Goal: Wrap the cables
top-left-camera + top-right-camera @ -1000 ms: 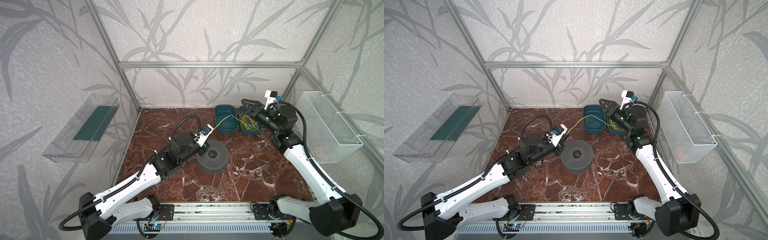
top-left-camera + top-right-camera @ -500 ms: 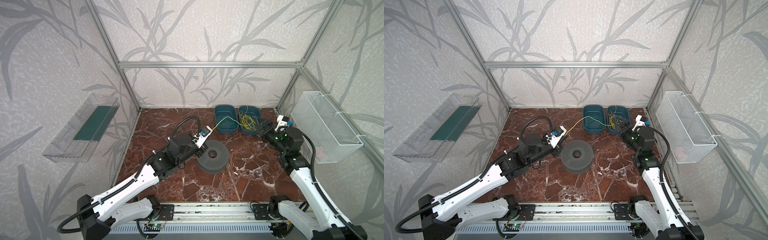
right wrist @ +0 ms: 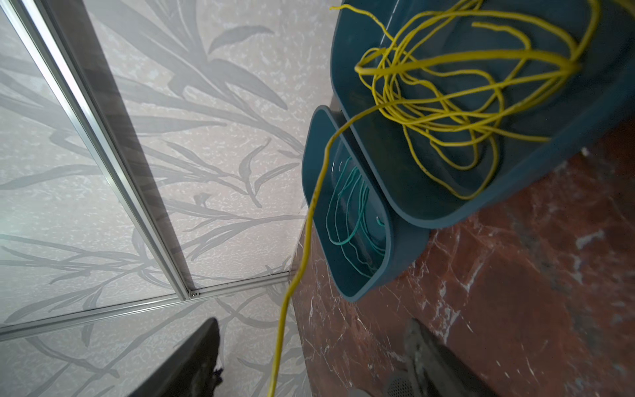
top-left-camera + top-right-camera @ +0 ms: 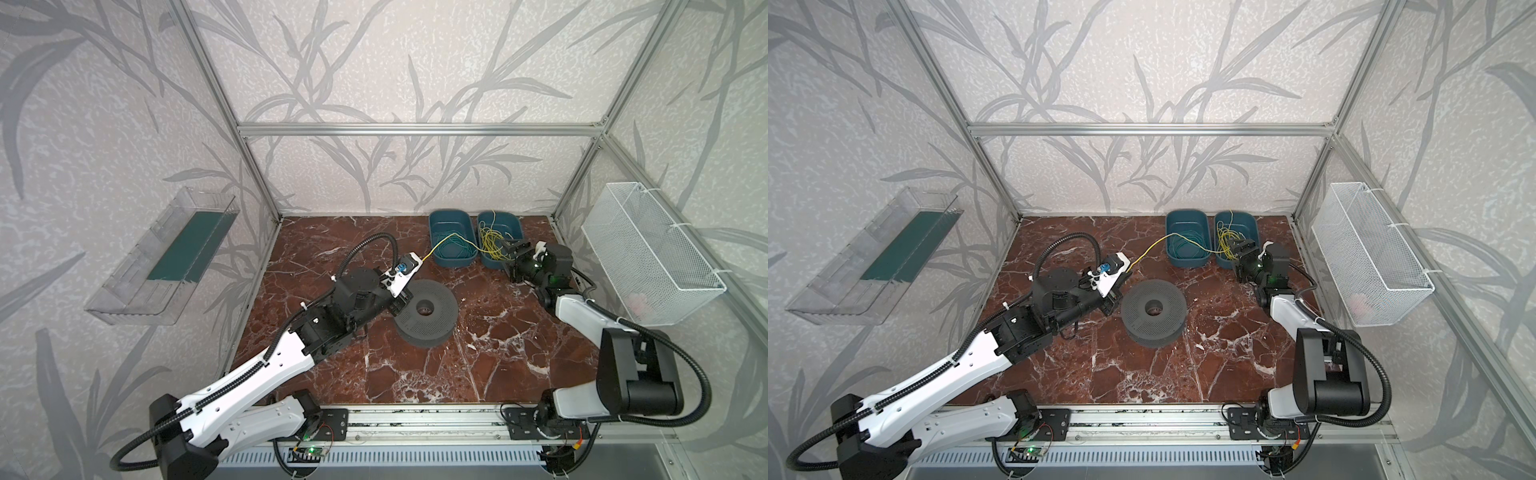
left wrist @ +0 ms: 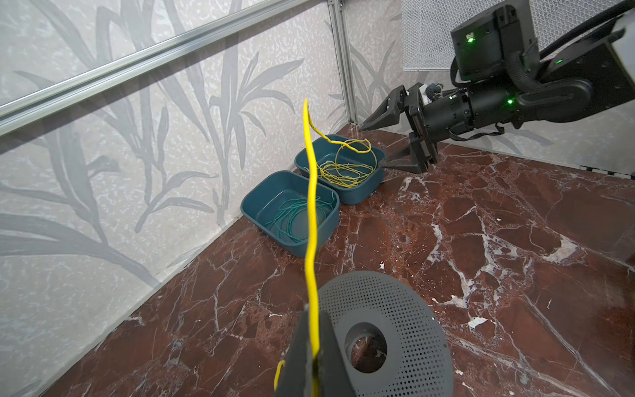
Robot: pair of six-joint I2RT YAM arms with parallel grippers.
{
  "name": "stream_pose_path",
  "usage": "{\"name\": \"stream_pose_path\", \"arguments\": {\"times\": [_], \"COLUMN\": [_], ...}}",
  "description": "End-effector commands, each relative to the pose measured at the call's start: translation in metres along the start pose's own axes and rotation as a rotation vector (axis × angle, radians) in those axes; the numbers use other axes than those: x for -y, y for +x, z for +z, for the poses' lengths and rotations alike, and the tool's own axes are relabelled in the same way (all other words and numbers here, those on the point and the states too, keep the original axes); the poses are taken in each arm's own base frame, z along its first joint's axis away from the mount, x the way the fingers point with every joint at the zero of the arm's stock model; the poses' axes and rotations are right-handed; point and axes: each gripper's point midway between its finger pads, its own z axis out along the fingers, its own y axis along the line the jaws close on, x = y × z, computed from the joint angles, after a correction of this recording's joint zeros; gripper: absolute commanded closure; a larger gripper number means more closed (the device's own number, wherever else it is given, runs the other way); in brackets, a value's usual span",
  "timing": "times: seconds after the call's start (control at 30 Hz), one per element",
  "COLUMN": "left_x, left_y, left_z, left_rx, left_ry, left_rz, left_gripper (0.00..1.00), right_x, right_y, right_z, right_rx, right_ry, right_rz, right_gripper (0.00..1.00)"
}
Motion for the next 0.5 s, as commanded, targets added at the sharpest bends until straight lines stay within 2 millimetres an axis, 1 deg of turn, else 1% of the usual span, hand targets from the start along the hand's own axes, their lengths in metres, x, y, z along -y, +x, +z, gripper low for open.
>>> {"name": "stream_pose_path", "arguments": {"times": [0.0,0.07,0.1,0.13,0.17,0.2,0.3,0.4,0.47], "left_x": [-0.001,-0.002,-0.003,-0.004,-0.005,-0.006,-0.013,-0.027,-0.033], "left_y": [0.001,0.002,0.003,0.003,0.003,0.004,0.006,0.007,0.008], "left_z": [-0.008,-0.009,-0.009,-0.010,-0.011,-0.013,-0.018,-0.025,-0.030], "left_rx": [0.007,0.005,0.001,-0.001,-0.004,-0.007,-0.012,0.000,0.008], "left_ry": [0.000,-0.004,-0.008,-0.012,-0.015,-0.019,-0.048,-0.123,-0.151], "left_rz": [0.018,0.018,0.019,0.020,0.021,0.023,0.025,-0.004,-0.002], "left_gripper": [1.00,1.00,1.00,1.00,1.00,1.00,1.00,1.00,1.00], "right_x": [-0.040,-0.038,-0.045,-0.048,-0.053,-0.058,-0.079,-0.110,-0.125], "right_y": [-0.007,-0.013,-0.015,-0.017,-0.018,-0.018,-0.018,-0.014,-0.011], "right_z": [0.014,0.025,0.027,0.027,0.025,0.022,0.004,-0.024,-0.042], "right_rx": [-0.038,-0.047,-0.050,-0.050,-0.047,-0.039,-0.009,0.032,0.062], "right_ry": [-0.144,-0.177,-0.216,-0.232,-0.246,-0.246,-0.228,-0.236,-0.226], "right_rz": [-0.043,-0.018,-0.017,-0.018,-0.029,-0.048,-0.142,-0.258,-0.324], "right_gripper": [0.34,0.69,0.81,0.90,0.95,0.99,1.00,1.00,1.00]}}
